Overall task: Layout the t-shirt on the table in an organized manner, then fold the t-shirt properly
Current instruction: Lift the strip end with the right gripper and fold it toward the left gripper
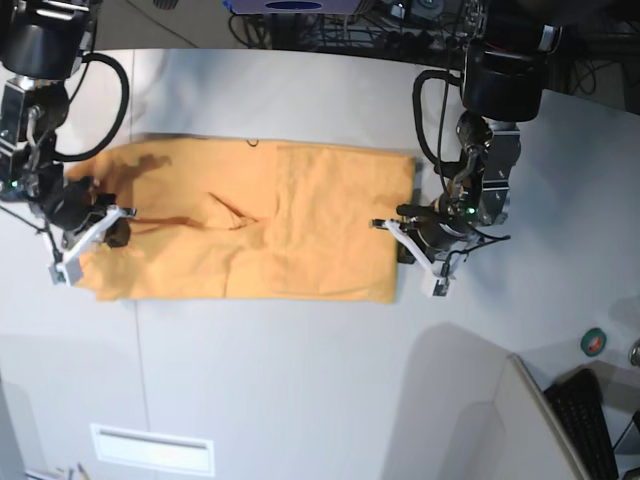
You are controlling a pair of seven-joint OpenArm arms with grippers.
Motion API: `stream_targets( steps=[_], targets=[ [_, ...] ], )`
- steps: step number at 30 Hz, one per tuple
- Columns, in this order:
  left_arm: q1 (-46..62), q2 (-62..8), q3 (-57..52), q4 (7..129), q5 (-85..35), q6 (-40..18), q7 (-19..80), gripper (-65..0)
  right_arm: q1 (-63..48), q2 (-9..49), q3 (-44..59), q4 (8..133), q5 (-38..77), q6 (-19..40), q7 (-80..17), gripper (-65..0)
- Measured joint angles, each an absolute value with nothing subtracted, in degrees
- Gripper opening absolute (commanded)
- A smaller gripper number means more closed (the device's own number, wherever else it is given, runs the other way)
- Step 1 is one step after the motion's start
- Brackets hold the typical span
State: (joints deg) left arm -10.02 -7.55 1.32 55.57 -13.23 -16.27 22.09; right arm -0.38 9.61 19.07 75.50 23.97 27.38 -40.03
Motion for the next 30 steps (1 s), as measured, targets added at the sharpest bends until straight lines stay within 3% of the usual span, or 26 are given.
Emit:
stream_targets(
  steps=[7,17,25,30],
  targets=[
    [-11.3,-5.6,1.6,55.1,-12.4,-16.3,22.7,-65.0,-0.7,8.8,8.5,84.3,14.0,27.4,-40.8,-65.0],
    [-11.1,-5.7,8.4,55.4,-12.9,-16.3,22.2,-65.0,-1.3,0.5,6.9,90.6,2.6,27.4,-44.2,-65.0],
    [-11.1,-5.8,8.4,55.4,-13.3,-16.3,22.2,-65.0,-1.6,-0.4,-3.6,91.1,2.5,27.4,-44.5,-65.0],
    [-9.9,-5.8,8.3,55.8,-13.5,-16.3,21.1,-65.0,-1.3,-2.0,-7.7,91.0,2.3,22.9,-44.4,-65.0]
  ],
)
